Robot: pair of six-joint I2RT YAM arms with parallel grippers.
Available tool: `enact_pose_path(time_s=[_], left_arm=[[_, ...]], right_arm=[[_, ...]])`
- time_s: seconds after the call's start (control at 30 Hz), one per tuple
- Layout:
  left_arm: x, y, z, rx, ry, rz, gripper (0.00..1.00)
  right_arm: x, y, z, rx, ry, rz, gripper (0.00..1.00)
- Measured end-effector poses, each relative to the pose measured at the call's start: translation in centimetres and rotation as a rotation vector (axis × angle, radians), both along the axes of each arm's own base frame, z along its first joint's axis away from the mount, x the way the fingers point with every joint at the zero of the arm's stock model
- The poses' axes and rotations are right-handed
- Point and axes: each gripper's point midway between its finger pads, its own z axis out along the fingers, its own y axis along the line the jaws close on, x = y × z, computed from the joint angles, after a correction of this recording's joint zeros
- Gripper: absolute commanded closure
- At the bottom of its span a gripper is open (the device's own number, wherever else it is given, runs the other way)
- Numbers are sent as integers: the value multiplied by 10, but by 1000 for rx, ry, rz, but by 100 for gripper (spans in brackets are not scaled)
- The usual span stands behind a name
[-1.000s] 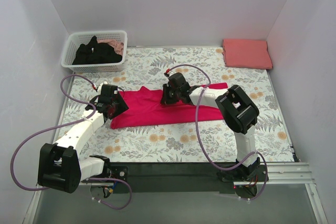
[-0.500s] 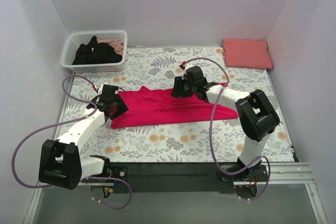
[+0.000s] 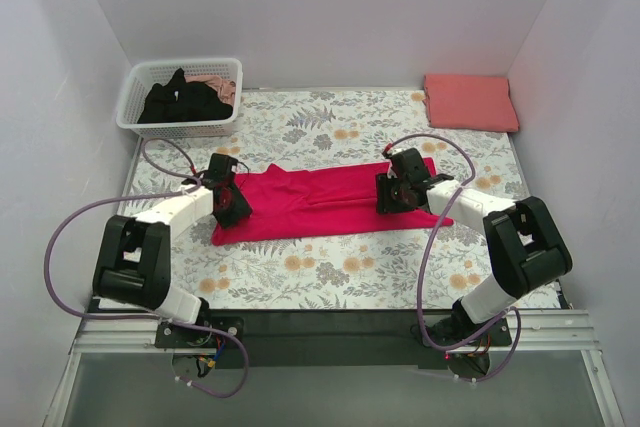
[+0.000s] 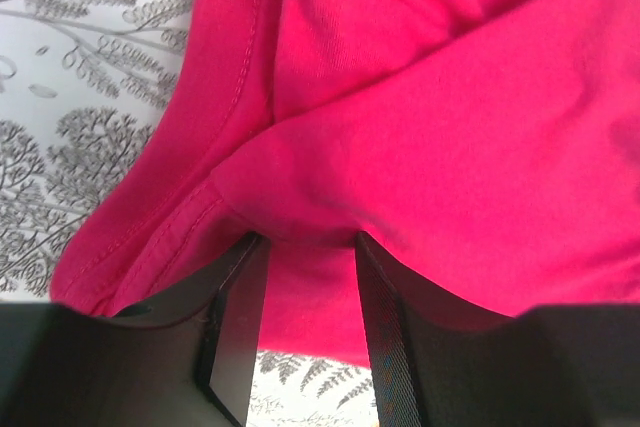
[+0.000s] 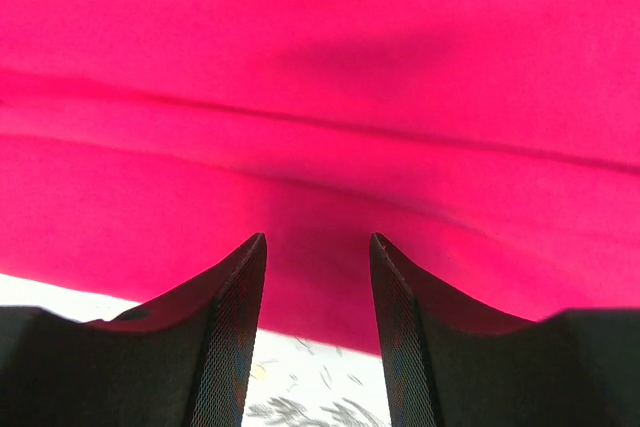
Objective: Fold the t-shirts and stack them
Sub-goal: Fold the tshirt
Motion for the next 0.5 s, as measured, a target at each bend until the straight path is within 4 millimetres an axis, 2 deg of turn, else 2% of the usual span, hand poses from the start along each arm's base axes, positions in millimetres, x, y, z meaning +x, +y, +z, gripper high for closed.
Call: enact_pose_path(time_s=[0.1,0.2,0.33,0.5], left_arm=[[9,-2,-4,9,34,1,61],[23,-4,-6,21,55,-1,61],[57,-9,-6,41,60,-12,60],[112,-21,-6,52,35,-56,57]], right_arm=[[-13,-12,-10,-40,54,-10,48],[-18,-15,-13,-52,76,-7,47],[-28,-17,-13,-50,92,14,46],[-62,-14,-13,-35,174,79,46]])
